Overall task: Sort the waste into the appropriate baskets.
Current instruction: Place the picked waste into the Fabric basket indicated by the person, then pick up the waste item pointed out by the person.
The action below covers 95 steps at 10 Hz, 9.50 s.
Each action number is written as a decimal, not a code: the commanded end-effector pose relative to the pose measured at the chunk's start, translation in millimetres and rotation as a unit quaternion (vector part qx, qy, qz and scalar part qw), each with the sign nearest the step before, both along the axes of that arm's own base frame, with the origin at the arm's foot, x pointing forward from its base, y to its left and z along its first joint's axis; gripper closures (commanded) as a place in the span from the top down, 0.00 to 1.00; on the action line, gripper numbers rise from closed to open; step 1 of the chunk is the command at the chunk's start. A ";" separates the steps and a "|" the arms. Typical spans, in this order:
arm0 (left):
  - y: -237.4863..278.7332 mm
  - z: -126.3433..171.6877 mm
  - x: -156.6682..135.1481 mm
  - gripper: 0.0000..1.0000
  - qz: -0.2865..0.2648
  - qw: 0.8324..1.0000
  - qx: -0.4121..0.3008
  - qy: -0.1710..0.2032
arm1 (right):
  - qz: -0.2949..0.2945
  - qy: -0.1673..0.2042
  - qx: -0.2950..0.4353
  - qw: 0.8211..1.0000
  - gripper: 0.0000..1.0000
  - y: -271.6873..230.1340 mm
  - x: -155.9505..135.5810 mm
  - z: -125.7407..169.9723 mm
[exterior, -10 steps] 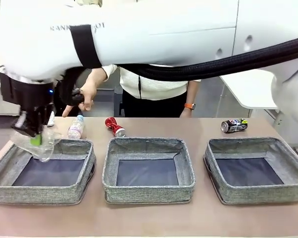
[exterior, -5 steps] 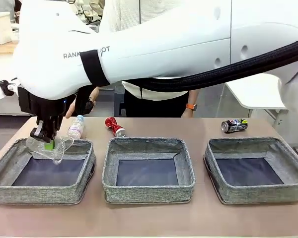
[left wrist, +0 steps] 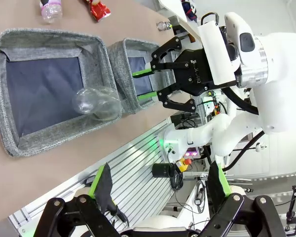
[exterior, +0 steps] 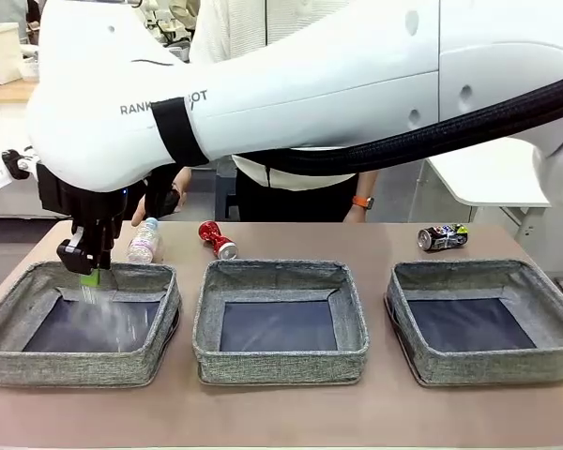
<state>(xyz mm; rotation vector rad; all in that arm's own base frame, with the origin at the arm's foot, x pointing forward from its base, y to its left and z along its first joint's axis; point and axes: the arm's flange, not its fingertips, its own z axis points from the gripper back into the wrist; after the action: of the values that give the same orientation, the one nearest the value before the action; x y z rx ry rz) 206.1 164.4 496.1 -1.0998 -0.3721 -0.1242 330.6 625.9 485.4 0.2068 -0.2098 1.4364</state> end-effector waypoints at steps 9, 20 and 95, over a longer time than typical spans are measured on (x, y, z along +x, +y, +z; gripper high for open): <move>-1.4 1.7 0.0 1.00 -0.002 1.000 -0.006 -0.012 | -0.113 -0.025 -0.011 0.993 1.00 -76.8 -29.0 60.5; -1.4 1.7 0.0 1.00 -0.002 1.000 -0.006 -0.012 | -0.411 0.295 0.264 0.821 1.00 -352.9 26.2 58.7; -98.4 -181.3 438.4 1.00 0.065 0.855 0.504 -0.101 | -0.403 0.405 0.441 0.693 1.00 -687.7 -53.3 -9.0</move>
<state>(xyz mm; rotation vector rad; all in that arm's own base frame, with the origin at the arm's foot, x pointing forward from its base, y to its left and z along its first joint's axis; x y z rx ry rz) 644.8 64.4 312.5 -0.0170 -0.4622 -0.2847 273.7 -62.6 474.0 1.3337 -0.1721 0.1633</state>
